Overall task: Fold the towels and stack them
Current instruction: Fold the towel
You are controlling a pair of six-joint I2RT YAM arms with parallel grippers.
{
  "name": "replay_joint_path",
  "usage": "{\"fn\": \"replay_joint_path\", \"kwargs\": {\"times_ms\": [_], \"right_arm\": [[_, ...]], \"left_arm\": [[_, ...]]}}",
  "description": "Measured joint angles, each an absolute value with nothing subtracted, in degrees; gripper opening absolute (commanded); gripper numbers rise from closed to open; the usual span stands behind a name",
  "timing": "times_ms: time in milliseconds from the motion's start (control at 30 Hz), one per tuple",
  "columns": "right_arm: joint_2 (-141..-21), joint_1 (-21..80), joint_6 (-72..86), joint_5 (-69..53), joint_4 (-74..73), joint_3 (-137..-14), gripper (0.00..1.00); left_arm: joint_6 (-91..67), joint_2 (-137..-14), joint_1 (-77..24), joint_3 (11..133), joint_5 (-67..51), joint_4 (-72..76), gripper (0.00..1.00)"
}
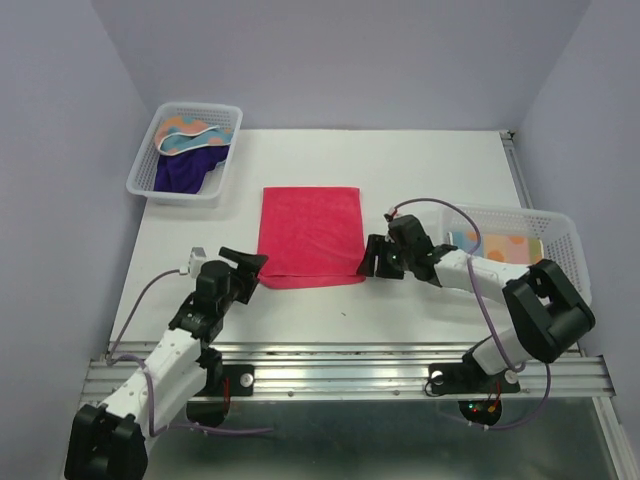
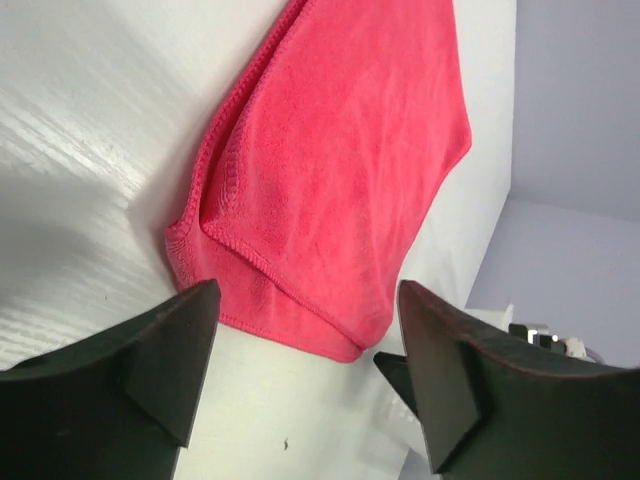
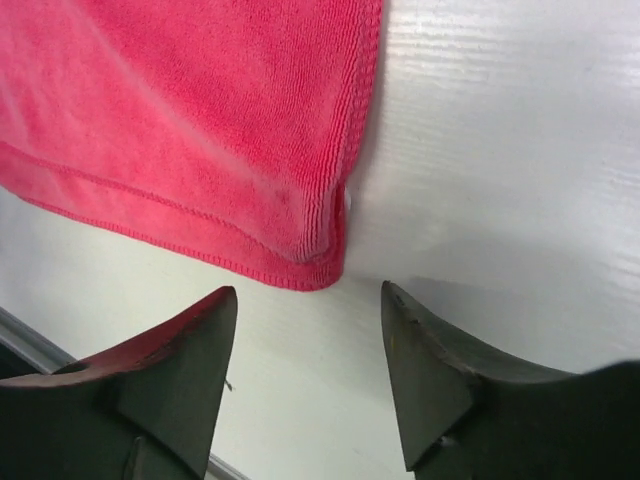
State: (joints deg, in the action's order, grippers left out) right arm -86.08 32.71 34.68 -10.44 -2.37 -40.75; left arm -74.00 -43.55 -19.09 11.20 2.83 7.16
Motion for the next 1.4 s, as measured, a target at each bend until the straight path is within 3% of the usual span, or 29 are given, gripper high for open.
{"fn": "replay_joint_path", "kwargs": {"times_ms": [33, 67, 100, 133, 233, 333, 533, 833, 1100, 1200, 1400], "right_arm": [[-85.25, 32.71, 34.65, -10.48, -2.76, -40.27, 0.70], [-84.18, 32.73, 34.61, -10.50, -3.16, -39.90, 0.74], [-83.07, 32.75, 34.50, -10.50, -3.55, -39.59, 0.82], [-81.95, 32.75, 34.39, -10.48, -4.08, -39.57, 1.00], [-80.20, 32.75, 33.04, -9.10, -4.95, -40.51, 1.00], [-82.81, 32.75, 31.48, -5.91, -7.25, -46.37, 1.00], [-96.57, 31.48, 26.98, -0.75, -9.56, -67.35, 1.00], [-116.20, 26.30, 19.07, 0.38, -15.25, -91.07, 1.00], [-128.99, 22.41, 12.56, -1.28, -21.12, -103.53, 1.00], [-132.51, 21.96, 11.38, -2.09, -22.28, -107.81, 0.95], [-137.40, 21.82, 9.63, -3.03, -22.90, -113.86, 0.55]], "left_arm": [[-73.76, -40.84, -19.14, 11.22, 3.51, 5.15, 0.99], [-73.87, -37.71, -19.14, 11.22, 3.97, 2.98, 0.99], [-73.73, -35.42, -19.14, 11.25, 4.78, 1.23, 0.99], [-73.43, -34.04, -19.14, 11.27, 5.34, -0.12, 0.99], [-69.71, -33.52, -19.14, 13.67, 6.90, -2.94, 0.99], [-63.96, -40.75, -19.14, 20.23, 6.44, -1.69, 0.99], [-45.89, -73.82, -19.14, 50.65, 1.61, 0.80, 0.99], [-25.80, -102.59, -19.00, 85.54, 2.70, -4.25, 0.99], [-19.38, -114.45, -16.49, 92.29, 2.50, -8.99, 0.99], [-18.59, -117.51, -15.53, 92.31, 2.44, -10.50, 0.99], [-18.24, -119.31, -14.35, 92.31, 1.89, -11.18, 0.96]]}}
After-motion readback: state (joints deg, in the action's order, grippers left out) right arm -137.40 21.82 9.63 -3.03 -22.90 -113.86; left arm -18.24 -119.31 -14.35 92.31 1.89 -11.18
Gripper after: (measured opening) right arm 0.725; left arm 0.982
